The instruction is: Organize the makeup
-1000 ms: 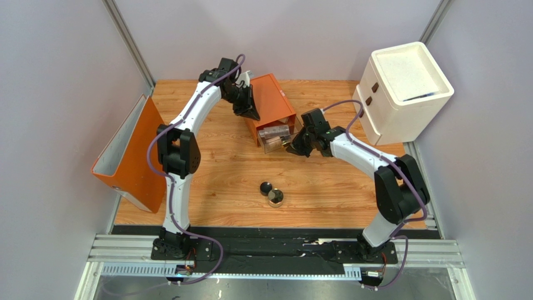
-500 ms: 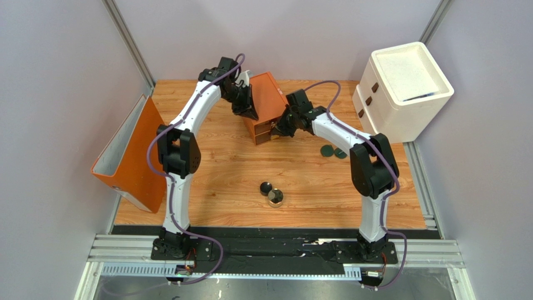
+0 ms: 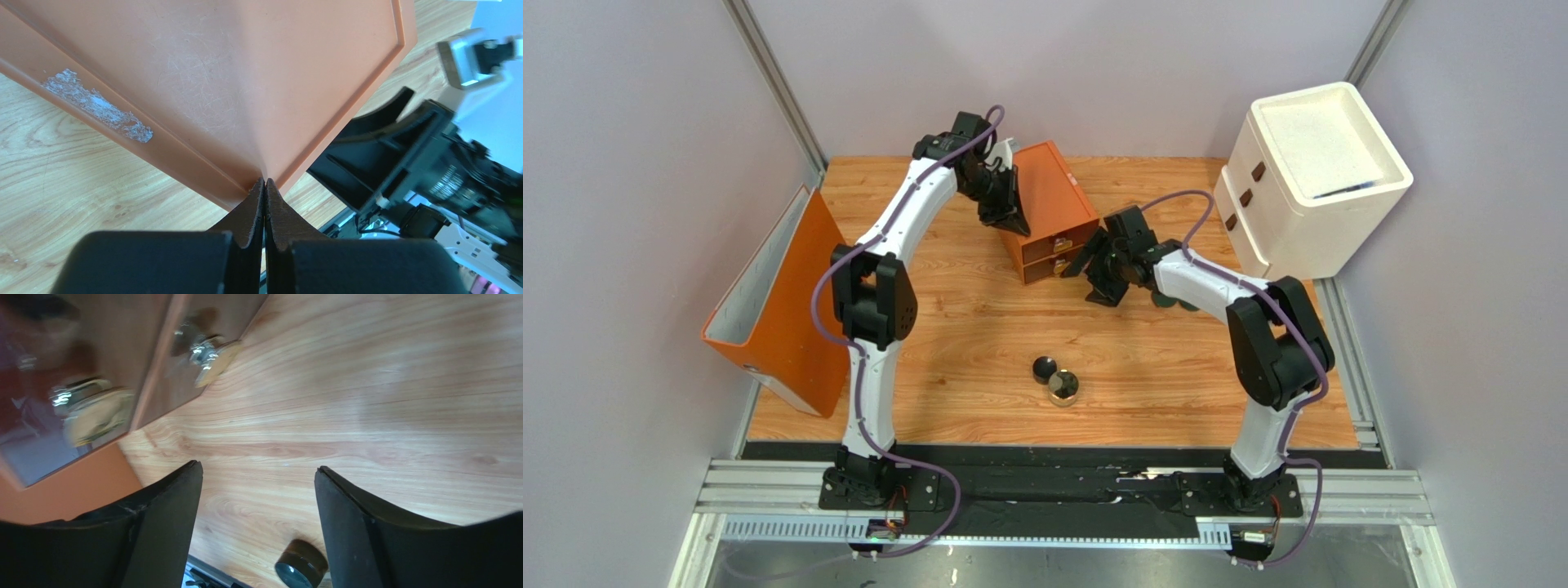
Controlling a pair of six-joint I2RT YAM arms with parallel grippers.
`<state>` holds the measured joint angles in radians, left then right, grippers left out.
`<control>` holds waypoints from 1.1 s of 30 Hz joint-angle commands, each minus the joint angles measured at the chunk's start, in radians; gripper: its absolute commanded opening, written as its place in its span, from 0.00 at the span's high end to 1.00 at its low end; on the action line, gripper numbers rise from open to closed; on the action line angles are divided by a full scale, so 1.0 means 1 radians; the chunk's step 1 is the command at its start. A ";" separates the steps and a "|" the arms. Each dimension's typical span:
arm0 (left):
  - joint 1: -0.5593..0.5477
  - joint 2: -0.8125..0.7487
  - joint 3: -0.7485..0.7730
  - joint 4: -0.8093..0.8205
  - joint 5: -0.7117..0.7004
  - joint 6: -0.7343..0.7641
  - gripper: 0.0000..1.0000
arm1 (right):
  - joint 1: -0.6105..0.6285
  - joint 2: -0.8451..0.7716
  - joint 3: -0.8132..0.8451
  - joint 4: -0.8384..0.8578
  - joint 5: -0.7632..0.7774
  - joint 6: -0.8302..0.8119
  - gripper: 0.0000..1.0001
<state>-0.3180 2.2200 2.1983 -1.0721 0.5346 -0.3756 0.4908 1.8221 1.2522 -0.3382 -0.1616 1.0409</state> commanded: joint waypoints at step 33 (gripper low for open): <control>0.005 0.041 -0.012 -0.091 -0.074 0.047 1.00 | -0.080 0.226 0.066 0.223 -0.133 0.157 0.70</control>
<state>-0.3180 2.2219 2.1983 -1.0767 0.5415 -0.3744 0.4133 2.0380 1.2980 -0.0635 -0.2974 1.2354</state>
